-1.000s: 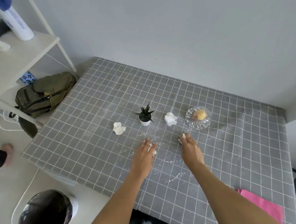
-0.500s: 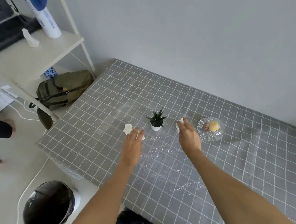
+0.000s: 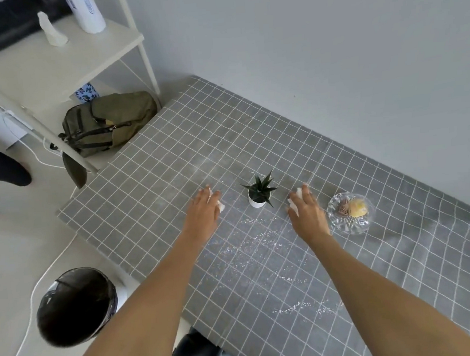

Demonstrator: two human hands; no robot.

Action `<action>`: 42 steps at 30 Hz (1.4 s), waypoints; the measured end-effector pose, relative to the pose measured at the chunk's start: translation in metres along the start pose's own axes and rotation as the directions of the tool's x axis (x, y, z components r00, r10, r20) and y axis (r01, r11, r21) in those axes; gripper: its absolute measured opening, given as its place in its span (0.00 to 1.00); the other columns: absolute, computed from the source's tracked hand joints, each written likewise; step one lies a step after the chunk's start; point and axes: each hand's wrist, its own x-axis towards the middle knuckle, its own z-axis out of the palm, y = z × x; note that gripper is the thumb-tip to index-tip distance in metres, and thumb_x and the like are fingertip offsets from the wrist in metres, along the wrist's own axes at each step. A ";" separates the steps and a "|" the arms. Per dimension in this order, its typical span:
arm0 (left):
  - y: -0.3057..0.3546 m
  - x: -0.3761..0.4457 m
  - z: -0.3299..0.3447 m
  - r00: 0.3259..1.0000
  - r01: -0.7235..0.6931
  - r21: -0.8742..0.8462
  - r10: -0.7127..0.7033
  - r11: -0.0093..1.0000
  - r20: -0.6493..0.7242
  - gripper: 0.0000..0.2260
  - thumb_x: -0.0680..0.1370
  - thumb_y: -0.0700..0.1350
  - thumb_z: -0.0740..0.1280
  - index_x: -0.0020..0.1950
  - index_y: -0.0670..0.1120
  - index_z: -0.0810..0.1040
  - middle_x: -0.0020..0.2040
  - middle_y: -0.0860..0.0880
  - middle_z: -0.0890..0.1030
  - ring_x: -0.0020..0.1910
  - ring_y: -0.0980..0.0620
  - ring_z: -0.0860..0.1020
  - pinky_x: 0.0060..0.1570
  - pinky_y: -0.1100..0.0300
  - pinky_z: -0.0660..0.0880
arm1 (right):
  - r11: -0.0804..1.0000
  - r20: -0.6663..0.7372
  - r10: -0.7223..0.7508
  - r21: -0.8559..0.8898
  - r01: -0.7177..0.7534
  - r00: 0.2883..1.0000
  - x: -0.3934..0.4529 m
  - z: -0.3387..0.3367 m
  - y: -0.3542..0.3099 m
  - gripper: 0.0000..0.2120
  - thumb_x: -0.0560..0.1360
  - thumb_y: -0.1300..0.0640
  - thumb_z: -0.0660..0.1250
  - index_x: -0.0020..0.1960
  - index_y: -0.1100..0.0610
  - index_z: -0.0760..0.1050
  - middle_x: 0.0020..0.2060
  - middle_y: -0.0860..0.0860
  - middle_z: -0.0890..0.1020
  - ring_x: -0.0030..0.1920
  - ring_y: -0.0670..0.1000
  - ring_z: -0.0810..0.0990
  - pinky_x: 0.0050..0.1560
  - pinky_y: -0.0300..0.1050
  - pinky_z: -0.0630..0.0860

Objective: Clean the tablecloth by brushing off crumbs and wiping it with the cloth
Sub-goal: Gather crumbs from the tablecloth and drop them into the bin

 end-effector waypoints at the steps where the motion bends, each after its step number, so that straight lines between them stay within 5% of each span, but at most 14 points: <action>1: 0.000 0.001 0.001 1.000 0.016 -0.011 -0.015 1.000 0.026 0.21 0.82 0.46 0.58 0.75 0.46 0.63 0.77 0.40 0.57 0.76 0.40 0.56 0.74 0.47 0.56 | 1.000 -0.005 0.001 0.015 -0.001 1.000 0.001 0.002 0.000 0.20 0.81 0.52 0.61 0.72 0.54 0.68 0.78 0.57 0.52 0.76 0.61 0.57 0.67 0.61 0.69; 5: 0.002 0.007 0.004 0.992 0.062 0.000 -0.062 0.998 0.109 0.26 0.81 0.54 0.57 0.77 0.47 0.58 0.78 0.43 0.52 0.77 0.41 0.50 0.74 0.46 0.53 | 1.000 -0.040 0.005 0.029 -0.004 0.999 0.002 0.008 0.000 0.18 0.80 0.59 0.61 0.70 0.56 0.69 0.77 0.58 0.55 0.74 0.63 0.60 0.62 0.63 0.73; 12: 0.012 0.005 0.010 0.996 0.089 -0.057 -0.090 0.994 -0.007 0.28 0.77 0.37 0.66 0.76 0.45 0.62 0.77 0.42 0.56 0.76 0.42 0.55 0.74 0.50 0.57 | 0.999 -0.085 -0.042 -0.017 0.040 0.996 -0.001 0.009 0.001 0.17 0.77 0.68 0.64 0.65 0.59 0.73 0.75 0.58 0.61 0.64 0.65 0.73 0.44 0.59 0.80; 17: 0.016 -0.003 0.009 0.998 0.068 -0.051 -0.069 0.996 -0.015 0.30 0.76 0.35 0.66 0.76 0.43 0.60 0.77 0.42 0.57 0.76 0.44 0.57 0.73 0.52 0.59 | 0.997 -0.126 -0.075 -0.004 0.075 0.989 -0.004 0.009 0.002 0.15 0.76 0.70 0.64 0.61 0.60 0.75 0.73 0.58 0.65 0.56 0.65 0.78 0.36 0.55 0.82; 26: 0.010 -0.044 0.000 0.988 0.153 -0.155 -0.151 0.976 0.027 0.24 0.80 0.39 0.62 0.76 0.44 0.61 0.77 0.43 0.58 0.75 0.45 0.59 0.72 0.50 0.62 | 0.996 -0.151 -0.071 0.049 0.080 0.986 -0.050 0.015 -0.012 0.17 0.75 0.71 0.64 0.62 0.61 0.75 0.73 0.62 0.65 0.60 0.67 0.76 0.42 0.60 0.82; 42: -0.004 -0.117 -0.002 0.986 0.155 -0.149 -0.162 0.977 -0.035 0.28 0.78 0.37 0.64 0.77 0.46 0.59 0.78 0.45 0.54 0.75 0.48 0.60 0.69 0.57 0.64 | 0.953 -0.123 -0.301 -0.002 0.303 0.946 -0.098 0.046 -0.082 0.17 0.73 0.72 0.69 0.60 0.60 0.77 0.70 0.63 0.69 0.57 0.67 0.78 0.44 0.61 0.82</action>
